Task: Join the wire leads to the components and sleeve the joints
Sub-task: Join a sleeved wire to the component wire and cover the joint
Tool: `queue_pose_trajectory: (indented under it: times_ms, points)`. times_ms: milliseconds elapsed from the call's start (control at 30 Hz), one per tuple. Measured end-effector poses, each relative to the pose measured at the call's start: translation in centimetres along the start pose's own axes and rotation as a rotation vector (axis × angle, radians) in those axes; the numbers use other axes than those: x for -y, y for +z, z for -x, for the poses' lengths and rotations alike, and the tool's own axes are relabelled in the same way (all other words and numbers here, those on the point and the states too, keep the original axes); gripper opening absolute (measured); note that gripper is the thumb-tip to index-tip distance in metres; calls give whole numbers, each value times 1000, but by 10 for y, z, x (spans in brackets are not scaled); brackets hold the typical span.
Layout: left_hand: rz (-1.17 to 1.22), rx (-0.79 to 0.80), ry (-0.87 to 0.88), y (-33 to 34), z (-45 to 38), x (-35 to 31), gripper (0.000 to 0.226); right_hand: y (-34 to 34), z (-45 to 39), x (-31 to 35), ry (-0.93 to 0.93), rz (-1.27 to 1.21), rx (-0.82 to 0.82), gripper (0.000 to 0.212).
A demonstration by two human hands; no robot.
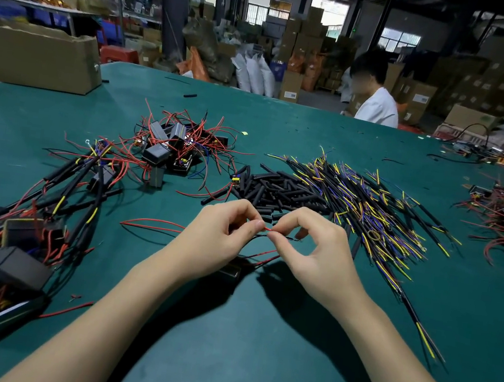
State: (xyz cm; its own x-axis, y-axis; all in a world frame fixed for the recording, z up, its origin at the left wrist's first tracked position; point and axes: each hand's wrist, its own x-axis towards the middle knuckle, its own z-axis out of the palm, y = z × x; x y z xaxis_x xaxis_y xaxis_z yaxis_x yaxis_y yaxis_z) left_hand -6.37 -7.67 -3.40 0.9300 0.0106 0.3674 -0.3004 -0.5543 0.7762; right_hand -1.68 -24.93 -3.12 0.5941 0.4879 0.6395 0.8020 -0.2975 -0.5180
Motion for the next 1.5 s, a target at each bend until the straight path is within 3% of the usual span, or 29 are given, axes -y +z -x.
queue_pose_trajectory:
  times_ms: [167,367,600,667,767,867,1100,1400,1500]
  points:
    - [-12,2,-26,-1,-1,-3,17,-3,-1,-3,-140,161,9,11]
    - [129,41,-159,-6,-3,-9,23,1,-4,0,-405,510,-137,20]
    - [475,76,-272,-18,-3,-13,28,0,3,-9,-40,185,-110,10]
    - [435,42,-247,-13,-4,-14,26,2,3,-10,0,142,-111,10]
    - [228,-1,-62,-3,-1,-14,14,5,2,-9,8,127,-119,9]
    - [95,-63,38,3,-1,-10,9,5,2,-8,-62,204,-147,11]
    - [128,-108,-60,5,-3,-12,16,8,-3,-1,-386,578,-218,24]
    - [95,-89,-126,6,-3,-12,19,7,-2,5,-467,679,-188,26]
    - [62,-86,-131,4,-2,-11,20,2,-2,4,-351,571,-116,15]
